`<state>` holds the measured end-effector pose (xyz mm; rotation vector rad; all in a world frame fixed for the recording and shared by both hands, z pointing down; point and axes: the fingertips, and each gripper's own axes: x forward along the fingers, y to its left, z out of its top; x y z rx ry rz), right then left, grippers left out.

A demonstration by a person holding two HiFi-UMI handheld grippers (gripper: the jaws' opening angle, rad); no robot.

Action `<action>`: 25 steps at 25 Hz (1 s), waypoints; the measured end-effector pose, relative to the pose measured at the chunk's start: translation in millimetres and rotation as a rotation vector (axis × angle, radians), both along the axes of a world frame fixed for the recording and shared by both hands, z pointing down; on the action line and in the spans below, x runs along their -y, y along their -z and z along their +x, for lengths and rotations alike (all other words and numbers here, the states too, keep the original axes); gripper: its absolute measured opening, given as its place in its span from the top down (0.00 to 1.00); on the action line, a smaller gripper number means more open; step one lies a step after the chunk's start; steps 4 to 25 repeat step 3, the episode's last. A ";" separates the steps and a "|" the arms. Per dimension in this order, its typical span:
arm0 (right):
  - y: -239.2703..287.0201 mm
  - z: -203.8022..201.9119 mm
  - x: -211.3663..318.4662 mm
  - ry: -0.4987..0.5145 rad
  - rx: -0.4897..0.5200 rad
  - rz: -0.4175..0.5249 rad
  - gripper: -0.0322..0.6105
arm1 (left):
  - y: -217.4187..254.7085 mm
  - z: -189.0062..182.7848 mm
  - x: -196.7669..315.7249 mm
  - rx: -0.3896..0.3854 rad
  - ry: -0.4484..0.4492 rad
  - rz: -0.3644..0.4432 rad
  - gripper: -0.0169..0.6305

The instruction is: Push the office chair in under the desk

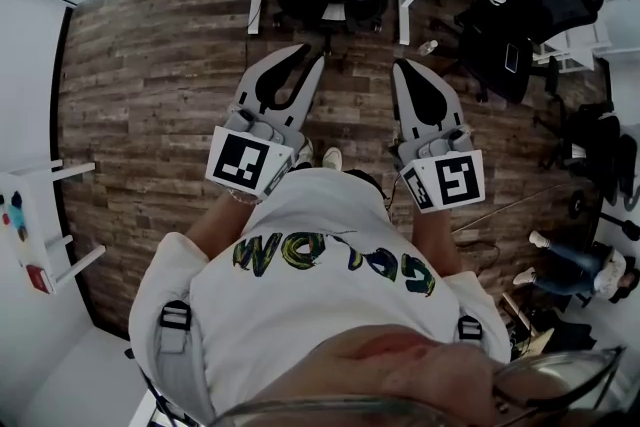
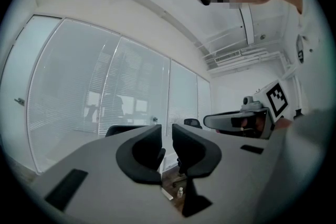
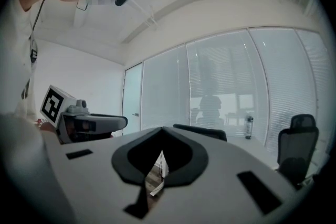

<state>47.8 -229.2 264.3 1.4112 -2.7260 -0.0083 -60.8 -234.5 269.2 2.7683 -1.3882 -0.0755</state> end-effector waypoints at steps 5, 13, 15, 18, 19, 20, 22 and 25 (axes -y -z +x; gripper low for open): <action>0.8 1.1 -0.4 0.000 -0.001 0.001 0.94 | 2.1 0.3 -0.2 0.000 0.002 0.011 0.86; 0.8 1.1 -0.4 0.000 -0.001 0.001 0.94 | 2.1 0.3 -0.2 0.000 0.002 0.011 0.86; 0.8 1.1 -0.4 0.000 -0.001 0.001 0.94 | 2.1 0.3 -0.2 0.000 0.002 0.011 0.86; 0.8 1.1 -0.4 0.000 -0.001 0.001 0.94 | 2.1 0.3 -0.2 0.000 0.002 0.011 0.86; 0.8 1.1 -0.4 0.000 -0.001 0.001 0.94 | 2.1 0.3 -0.2 0.000 0.002 0.011 0.86; 0.8 1.1 -0.4 0.000 -0.001 0.001 0.94 | 2.1 0.3 -0.2 0.000 0.002 0.011 0.86; 0.8 1.1 -0.4 0.000 -0.001 0.001 0.94 | 2.1 0.3 -0.2 0.000 0.002 0.011 0.86; 0.8 1.1 -0.4 0.000 -0.001 0.001 0.94 | 2.1 0.3 -0.2 0.000 0.002 0.011 0.86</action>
